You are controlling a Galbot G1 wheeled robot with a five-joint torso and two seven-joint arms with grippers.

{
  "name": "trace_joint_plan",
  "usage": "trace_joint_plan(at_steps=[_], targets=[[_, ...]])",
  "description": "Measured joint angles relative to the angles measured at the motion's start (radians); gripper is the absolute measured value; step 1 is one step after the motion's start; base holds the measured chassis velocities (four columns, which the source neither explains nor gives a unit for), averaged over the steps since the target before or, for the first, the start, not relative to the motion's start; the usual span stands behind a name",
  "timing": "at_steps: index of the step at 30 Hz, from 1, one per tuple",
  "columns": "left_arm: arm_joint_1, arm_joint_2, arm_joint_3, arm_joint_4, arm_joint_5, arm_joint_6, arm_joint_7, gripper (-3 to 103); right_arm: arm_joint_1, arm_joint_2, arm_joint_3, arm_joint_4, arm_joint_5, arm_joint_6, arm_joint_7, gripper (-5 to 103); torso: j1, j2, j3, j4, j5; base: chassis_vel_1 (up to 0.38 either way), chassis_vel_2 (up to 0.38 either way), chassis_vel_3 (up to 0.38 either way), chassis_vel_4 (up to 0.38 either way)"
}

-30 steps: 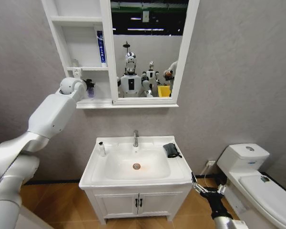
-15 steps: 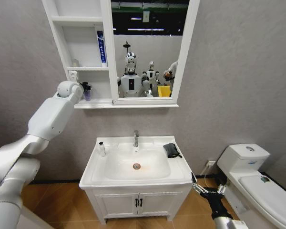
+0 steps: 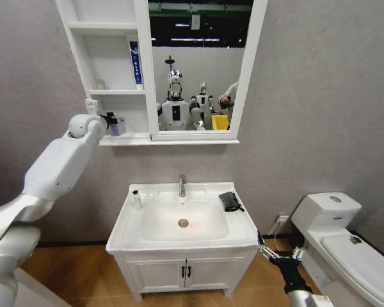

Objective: Move facial cleanser and shampoo from washbasin to cabinet, then wipe washbasin with towel.

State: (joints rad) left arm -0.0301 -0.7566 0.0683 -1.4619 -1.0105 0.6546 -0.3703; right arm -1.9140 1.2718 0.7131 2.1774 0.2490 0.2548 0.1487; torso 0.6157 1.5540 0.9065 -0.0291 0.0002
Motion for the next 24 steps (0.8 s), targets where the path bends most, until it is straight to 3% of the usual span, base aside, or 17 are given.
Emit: trace_joint_plan(at_steps=[3, 4, 5, 6, 9, 10, 12, 13, 14, 17, 18, 19, 20, 21, 22, 24], targets=[[0.174, 0.109, -0.067, -0.195, -0.105, 0.006, -0.036, 100, 0.005, -0.005, -0.001, -0.001, 0.000, 0.000, 0.001, 100, 0.000, 0.000, 0.000, 0.0003, -0.0010, 0.000, 0.000, 0.000, 0.000], [0.174, 0.109, -0.067, -0.195, -0.105, 0.006, -0.036, 100, 0.005, -0.005, -0.001, -0.001, 0.000, 0.000, 0.001, 100, 0.000, 0.000, 0.000, 0.0003, -0.0010, 0.000, 0.000, 0.000, 0.000], [0.260, 0.153, -0.099, -0.274, -0.115, -0.007, -0.032, 100, 0.001, -0.006, -0.006, -0.001, -0.002, 0.000, 0.001, 100, 0.000, 0.000, 0.000, 0.0003, -0.0003, 0.000, 0.000, 0.000, 0.000], [0.260, 0.153, -0.099, -0.274, -0.115, -0.007, -0.032, 100, 0.001, -0.006, -0.006, -0.001, -0.002, 0.000, 0.001, 100, 0.000, 0.000, 0.000, 0.0003, -0.0003, 0.000, 0.000, 0.000, 0.000], [0.499, 0.240, -0.155, -0.441, -0.097, -0.063, -0.032, 100, -0.002, -0.005, -0.011, -0.001, -0.010, 0.001, -0.003, 100, 0.000, 0.000, 0.000, -0.0001, 0.0003, 0.000, 0.000, 0.000, 0.000], [0.499, 0.240, -0.155, -0.441, -0.097, -0.063, -0.032, 100, -0.002, -0.005, -0.011, -0.001, -0.010, 0.001, -0.003, 100, 0.000, 0.000, 0.000, -0.0001, 0.0003, 0.000, 0.000, 0.000, 0.000], [0.633, 0.247, -0.175, -0.468, -0.035, -0.138, -0.043, 100, 0.000, -0.001, -0.011, -0.001, -0.010, 0.001, -0.003, 100, 0.000, 0.000, 0.000, 0.0003, -0.0007, 0.000, 0.000, 0.000, 0.000], [0.633, 0.247, -0.175, -0.468, -0.035, -0.138, -0.043, 100, 0.000, -0.001, -0.011, -0.001, -0.010, 0.001, -0.003, 100, 0.000, 0.000, 0.000, 0.0003, -0.0007, 0.000, 0.000, 0.000, 0.000], [0.718, 0.225, -0.186, -0.470, 0.015, -0.188, -0.079, 100, -0.002, 0.003, -0.013, -0.001, -0.013, 0.003, -0.003, 100, 0.000, 0.000, 0.000, 0.0000, 0.0002, 0.000, 0.000, 0.000, 0.000], [0.843, 0.166, -0.208, -0.481, 0.045, -0.207, -0.142, 100, -0.007, 0.009, -0.014, -0.002, -0.017, 0.007, -0.003, 100, 0.000, 0.000, 0.000, -0.0004, -0.0005, 0.000, 0.000, 0.000, 0.000], [0.925, 0.113, -0.217, -0.475, 0.089, -0.218, -0.158, 100, -0.010, 0.011, -0.014, -0.005, -0.017, 0.010, -0.003, 100, 0.000, 0.000, 0.000, -0.0001, -0.0008, 0.000, 0.000, 0.000, 0.000], [0.974, 0.075, -0.218, -0.452, 0.149, -0.237, -0.150, 100, -0.011, 0.011, -0.013, -0.009, -0.017, 0.012, -0.003, 100, 0.000, 0.000, 0.000, 0.0002, -0.0001, 0.000, 0.000, 0.000, 0.000], [0.974, 0.075, -0.218, -0.452, 0.149, -0.237, -0.150, 100, -0.011, 0.011, -0.013, -0.009, -0.017, 0.012, -0.003, 100, 0.000, 0.000, 0.000, 0.0002, -0.0001, 0.000, 0.000, 0.000, 0.000], [1.004, 0.033, -0.211, -0.412, 0.226, -0.268, -0.127, 100, -0.011, 0.010, -0.012, -0.014, -0.017, 0.013, -0.003, 100, 0.000, 0.000, 0.000, 0.0004, -0.0002, 0.000, 0.000, 0.000, 0.000], [1.004, 0.033, -0.211, -0.412, 0.226, -0.268, -0.127, 100, -0.011, 0.010, -0.012, -0.014, -0.017, 0.013, -0.003, 100, 0.000, 0.000, 0.000, 0.0004, -0.0002, 0.000, 0.000, 0.000, 0.000], [1.014, -0.043, -0.192, -0.329, 0.288, -0.290, -0.115, 100, -0.011, 0.009, -0.010, -0.017, -0.016, 0.014, -0.002, 100, 0.000, 0.000, 0.000, 0.0001, -0.0003, 0.000, 0.000, 0.000, 0.000]])
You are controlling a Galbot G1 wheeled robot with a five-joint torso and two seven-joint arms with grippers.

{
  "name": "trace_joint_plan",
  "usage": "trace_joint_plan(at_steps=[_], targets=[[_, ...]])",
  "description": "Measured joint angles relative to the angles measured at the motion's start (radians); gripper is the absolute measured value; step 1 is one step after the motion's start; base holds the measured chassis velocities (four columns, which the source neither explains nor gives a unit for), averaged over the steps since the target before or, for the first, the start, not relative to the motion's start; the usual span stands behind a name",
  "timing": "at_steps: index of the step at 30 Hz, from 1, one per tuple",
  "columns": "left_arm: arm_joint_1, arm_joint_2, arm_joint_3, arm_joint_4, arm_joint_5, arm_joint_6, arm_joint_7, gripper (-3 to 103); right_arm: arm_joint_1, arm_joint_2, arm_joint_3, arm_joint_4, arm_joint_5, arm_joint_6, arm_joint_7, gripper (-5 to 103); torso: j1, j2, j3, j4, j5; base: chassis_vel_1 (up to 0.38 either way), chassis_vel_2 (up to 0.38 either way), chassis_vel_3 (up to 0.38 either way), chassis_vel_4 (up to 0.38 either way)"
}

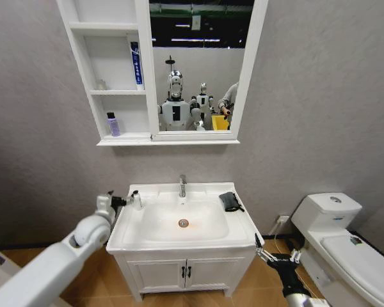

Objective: Move facial cleanser and shampoo from washbasin to cabinet, then wipe washbasin with towel.

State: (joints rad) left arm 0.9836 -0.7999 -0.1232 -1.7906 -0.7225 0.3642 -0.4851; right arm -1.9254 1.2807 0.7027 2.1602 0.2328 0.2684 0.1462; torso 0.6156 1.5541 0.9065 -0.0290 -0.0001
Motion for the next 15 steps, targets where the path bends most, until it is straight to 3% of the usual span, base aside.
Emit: trace_joint_plan(at_steps=[6, 11, 15], targets=[[-0.031, -0.091, 0.029, 0.105, 0.032, -0.009, 0.019, 100, -0.010, 0.000, 0.005, 0.000, 0.001, 0.000, 0.001, 100, 0.000, 0.000, 0.000, -0.0003, 0.0003, 0.000, 0.000, 0.000, 0.000], [-0.127, -0.191, 0.061, 0.245, 0.080, -0.038, 0.056, 100, -0.024, 0.004, 0.013, -0.004, -0.001, 0.001, 0.003, 100, 0.000, 0.000, 0.000, -0.0003, 0.0003, 0.000, 0.000, 0.000, 0.000], [-0.160, -0.221, 0.069, 0.292, 0.095, -0.046, 0.071, 100, -0.027, 0.005, 0.022, -0.003, 0.000, 0.001, 0.004, 100, 0.000, 0.000, 0.000, -0.0001, 0.0003, 0.000, 0.000, 0.000, 0.000]])
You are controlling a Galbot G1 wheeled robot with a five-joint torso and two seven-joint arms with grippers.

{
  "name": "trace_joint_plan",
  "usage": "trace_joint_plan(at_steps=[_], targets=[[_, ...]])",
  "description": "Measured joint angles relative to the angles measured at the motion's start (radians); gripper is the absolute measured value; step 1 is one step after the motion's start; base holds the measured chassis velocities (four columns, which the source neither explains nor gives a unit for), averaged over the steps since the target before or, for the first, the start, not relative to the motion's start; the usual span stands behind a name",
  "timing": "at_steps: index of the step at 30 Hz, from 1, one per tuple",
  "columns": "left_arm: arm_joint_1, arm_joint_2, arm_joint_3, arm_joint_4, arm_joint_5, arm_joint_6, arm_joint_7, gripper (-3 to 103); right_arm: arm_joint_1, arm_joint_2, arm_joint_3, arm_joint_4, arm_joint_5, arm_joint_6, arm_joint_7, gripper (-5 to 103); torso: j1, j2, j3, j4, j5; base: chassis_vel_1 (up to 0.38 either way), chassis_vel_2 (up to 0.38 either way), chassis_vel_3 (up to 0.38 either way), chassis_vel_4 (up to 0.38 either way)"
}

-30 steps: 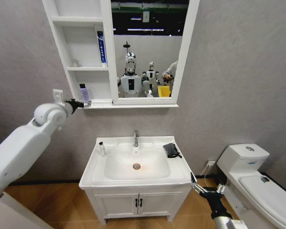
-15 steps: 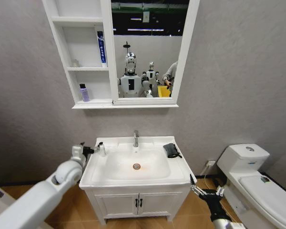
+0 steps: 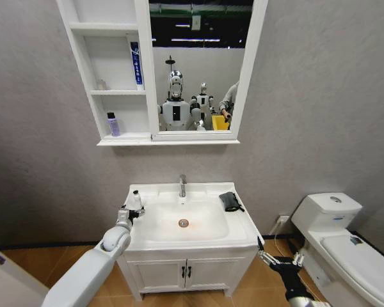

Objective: Move facial cleanser and shampoo from washbasin to cabinet, then wipe washbasin with towel.

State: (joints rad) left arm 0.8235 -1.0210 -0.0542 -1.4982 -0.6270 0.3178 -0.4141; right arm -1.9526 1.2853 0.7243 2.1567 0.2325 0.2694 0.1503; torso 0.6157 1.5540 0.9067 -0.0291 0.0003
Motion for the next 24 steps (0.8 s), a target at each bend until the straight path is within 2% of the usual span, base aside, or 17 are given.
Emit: trace_joint_plan(at_steps=[6, 7, 8, 9, 11, 12, 13, 14, 15, 17, 18, 20, 21, 24], targets=[[-0.067, -0.083, -0.001, 0.168, 0.054, -0.022, 0.035, 101, 0.006, -0.004, 0.025, -0.008, 0.013, -0.003, 0.005, 100, 0.000, 0.000, 0.000, 0.0001, -0.0005, 0.000, 0.000, 0.000, 0.000], [-0.067, -0.083, -0.001, 0.168, 0.054, -0.022, 0.035, 101, 0.006, -0.004, 0.025, -0.008, 0.013, -0.003, 0.005, 100, 0.000, 0.000, 0.000, 0.0001, -0.0005, 0.000, 0.000, 0.000, 0.000], [-0.082, -0.102, -0.005, 0.216, 0.066, -0.025, 0.041, 93, 0.009, -0.002, 0.026, -0.009, 0.015, -0.007, 0.009, 100, 0.000, 0.000, 0.000, 0.0001, -0.0002, 0.000, 0.000, 0.000, 0.000], [-0.082, -0.102, -0.005, 0.216, 0.066, -0.025, 0.041, 93, 0.009, -0.002, 0.026, -0.009, 0.015, -0.007, 0.009, 100, 0.000, 0.000, 0.000, 0.0001, -0.0002, 0.000, 0.000, 0.000, 0.000], [-0.098, -0.121, -0.008, 0.273, 0.092, -0.042, 0.069, 82, 0.006, 0.004, 0.025, -0.009, 0.015, -0.010, 0.010, 100, 0.000, 0.000, 0.000, 0.0001, -0.0003, 0.000, 0.000, 0.000, 0.000], [-0.102, -0.126, -0.009, 0.289, 0.107, -0.054, 0.084, 82, 0.003, 0.006, 0.024, -0.009, 0.014, -0.010, 0.010, 100, 0.000, 0.000, 0.000, -0.0001, -0.0002, 0.000, 0.000, 0.000, 0.000], [-0.102, -0.126, -0.009, 0.289, 0.107, -0.054, 0.084, 82, 0.003, 0.006, 0.024, -0.009, 0.014, -0.010, 0.010, 100, 0.000, 0.000, 0.000, -0.0001, -0.0002, 0.000, 0.000, 0.000, 0.000], [-0.103, -0.131, -0.011, 0.302, 0.125, -0.065, 0.097, 72, -0.002, 0.009, 0.023, -0.013, 0.010, -0.009, 0.010, 100, 0.000, 0.000, 0.000, 0.0000, -0.0003, 0.000, 0.000, 0.000, 0.000], [-0.103, -0.131, -0.011, 0.302, 0.125, -0.065, 0.097, 72, -0.002, 0.009, 0.023, -0.013, 0.010, -0.009, 0.010, 100, 0.000, 0.000, 0.000, 0.0000, -0.0003, 0.000, 0.000, 0.000, 0.000], [-0.103, -0.136, -0.015, 0.310, 0.139, -0.079, 0.116, 61, -0.006, 0.012, 0.021, -0.016, 0.007, -0.007, 0.010, 100, 0.000, 0.000, 0.000, 0.0000, -0.0003, 0.000, 0.000, 0.000, 0.000], [-0.103, -0.136, -0.015, 0.310, 0.139, -0.079, 0.116, 61, -0.006, 0.012, 0.021, -0.016, 0.007, -0.007, 0.010, 100, 0.000, 0.000, 0.000, 0.0000, -0.0003, 0.000, 0.000, 0.000, 0.000], [-0.100, -0.137, -0.020, 0.310, 0.141, -0.080, 0.118, 49, -0.004, 0.012, 0.018, -0.017, 0.006, -0.007, 0.010, 100, 0.000, 0.000, 0.000, 0.0000, -0.0003, 0.000, 0.000, 0.000, 0.000], [-0.100, -0.137, -0.020, 0.310, 0.141, -0.080, 0.118, 49, -0.004, 0.012, 0.018, -0.017, 0.006, -0.007, 0.010, 100, 0.000, 0.000, 0.000, 0.0000, -0.0003, 0.000, 0.000, 0.000, 0.000], [-0.093, -0.129, -0.027, 0.301, 0.139, -0.081, 0.119, 39, 0.000, 0.012, 0.015, -0.018, 0.005, -0.007, 0.010, 100, 0.000, 0.000, 0.000, 0.0000, -0.0002, 0.000, 0.000, 0.000, 0.000]])
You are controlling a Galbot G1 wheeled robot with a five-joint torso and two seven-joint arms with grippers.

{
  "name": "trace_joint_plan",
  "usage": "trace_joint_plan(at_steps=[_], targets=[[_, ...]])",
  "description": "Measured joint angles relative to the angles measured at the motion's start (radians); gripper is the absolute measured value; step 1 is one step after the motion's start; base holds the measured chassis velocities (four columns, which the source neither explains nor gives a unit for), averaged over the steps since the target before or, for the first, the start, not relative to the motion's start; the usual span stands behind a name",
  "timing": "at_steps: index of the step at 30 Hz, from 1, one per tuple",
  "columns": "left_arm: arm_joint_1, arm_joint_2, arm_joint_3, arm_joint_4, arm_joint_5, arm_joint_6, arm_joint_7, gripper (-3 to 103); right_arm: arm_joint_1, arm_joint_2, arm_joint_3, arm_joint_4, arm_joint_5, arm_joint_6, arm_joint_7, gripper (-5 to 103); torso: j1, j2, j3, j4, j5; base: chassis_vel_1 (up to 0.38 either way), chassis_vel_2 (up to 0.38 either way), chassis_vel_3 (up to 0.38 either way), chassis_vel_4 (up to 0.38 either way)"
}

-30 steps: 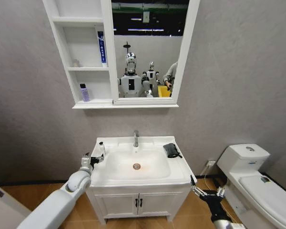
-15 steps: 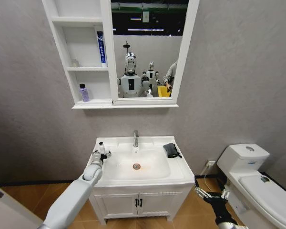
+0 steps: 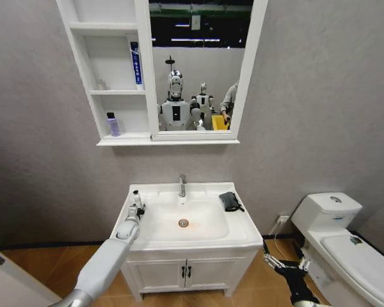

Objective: Move facial cleanser and shampoo from washbasin to cabinet, then wipe washbasin with towel.

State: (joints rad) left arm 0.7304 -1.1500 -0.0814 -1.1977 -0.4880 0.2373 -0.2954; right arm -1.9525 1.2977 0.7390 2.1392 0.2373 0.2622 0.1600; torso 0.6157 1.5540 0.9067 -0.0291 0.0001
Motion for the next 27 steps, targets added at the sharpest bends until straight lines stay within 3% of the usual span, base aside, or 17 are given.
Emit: trace_joint_plan(at_steps=[3, 7, 11, 14, 15, 17, 18, 20, 21, 23, 24, 27], targets=[[0.008, 0.008, -0.005, -0.011, -0.005, 0.000, 0.000, 32, 0.001, 0.000, 0.000, 0.000, -0.001, 0.000, 0.000, 100, 0.000, 0.000, 0.000, 0.0003, -0.0001, 0.000, 0.000, 0.000, 0.000], [0.017, 0.024, -0.014, -0.050, -0.005, -0.003, 0.000, 32, -0.002, 0.005, -0.002, 0.003, -0.002, 0.000, 0.000, 100, 0.000, 0.000, 0.000, 0.0002, -0.0003, 0.000, 0.000, 0.000, 0.000], [0.021, 0.081, -0.013, -0.183, -0.027, -0.005, 0.005, 32, -0.006, 0.008, -0.003, 0.007, -0.005, 0.001, 0.000, 100, 0.000, 0.000, 0.000, 0.0000, -0.0003, 0.000, 0.000, 0.000, 0.000], [0.006, 0.179, -0.007, -0.360, -0.105, 0.031, -0.019, 32, 0.000, 0.007, -0.010, 0.005, -0.010, 0.001, 0.000, 100, 0.000, 0.000, 0.000, 0.0000, -0.0008, 0.000, 0.000, 0.000, 0.000], [0.006, 0.179, -0.007, -0.360, -0.105, 0.031, -0.019, 32, 0.000, 0.007, -0.010, 0.005, -0.010, 0.001, 0.000, 100, 0.000, 0.000, 0.000, 0.0000, -0.0008, 0.000, 0.000, 0.000, 0.000], [-0.025, 0.281, -0.013, -0.484, -0.185, 0.105, -0.046, 32, 0.003, 0.008, -0.017, 0.005, -0.015, 0.001, 0.000, 100, 0.000, 0.000, 0.000, 0.0000, 0.0004, 0.000, 0.000, 0.000, 0.000], [-0.025, 0.281, -0.013, -0.484, -0.185, 0.105, -0.046, 32, 0.003, 0.008, -0.017, 0.005, -0.015, 0.001, 0.000, 100, 0.000, 0.000, 0.000, 0.0000, 0.0004, 0.000, 0.000, 0.000, 0.000], [-0.071, 0.382, -0.025, -0.606, -0.282, 0.209, -0.074, 32, 0.003, 0.010, -0.022, 0.007, -0.019, 0.001, -0.001, 100, 0.000, 0.000, 0.000, 0.0005, -0.0002, 0.000, 0.000, 0.000, 0.000], [-0.071, 0.382, -0.025, -0.606, -0.282, 0.209, -0.074, 32, 0.003, 0.010, -0.022, 0.007, -0.019, 0.001, -0.001, 100, 0.000, 0.000, 0.000, 0.0005, -0.0002, 0.000, 0.000, 0.000, 0.000], [-0.135, 0.459, -0.033, -0.695, -0.397, 0.315, -0.109, 32, 0.001, 0.014, -0.023, 0.011, -0.021, 0.002, -0.002, 100, 0.000, 0.000, 0.000, 0.0004, -0.0003, 0.000, 0.000, 0.000, 0.000], [-0.135, 0.459, -0.033, -0.695, -0.397, 0.315, -0.109, 32, 0.001, 0.014, -0.023, 0.011, -0.021, 0.002, -0.002, 100, 0.000, 0.000, 0.000, 0.0004, -0.0003, 0.000, 0.000, 0.000, 0.000], [-0.284, 0.517, -0.007, -0.736, -0.545, 0.399, -0.127, 32, -0.004, 0.021, -0.024, 0.015, -0.025, 0.012, -0.004, 100, 0.000, 0.000, 0.000, 0.0002, 0.0000, 0.000, 0.000, 0.000, 0.000]])
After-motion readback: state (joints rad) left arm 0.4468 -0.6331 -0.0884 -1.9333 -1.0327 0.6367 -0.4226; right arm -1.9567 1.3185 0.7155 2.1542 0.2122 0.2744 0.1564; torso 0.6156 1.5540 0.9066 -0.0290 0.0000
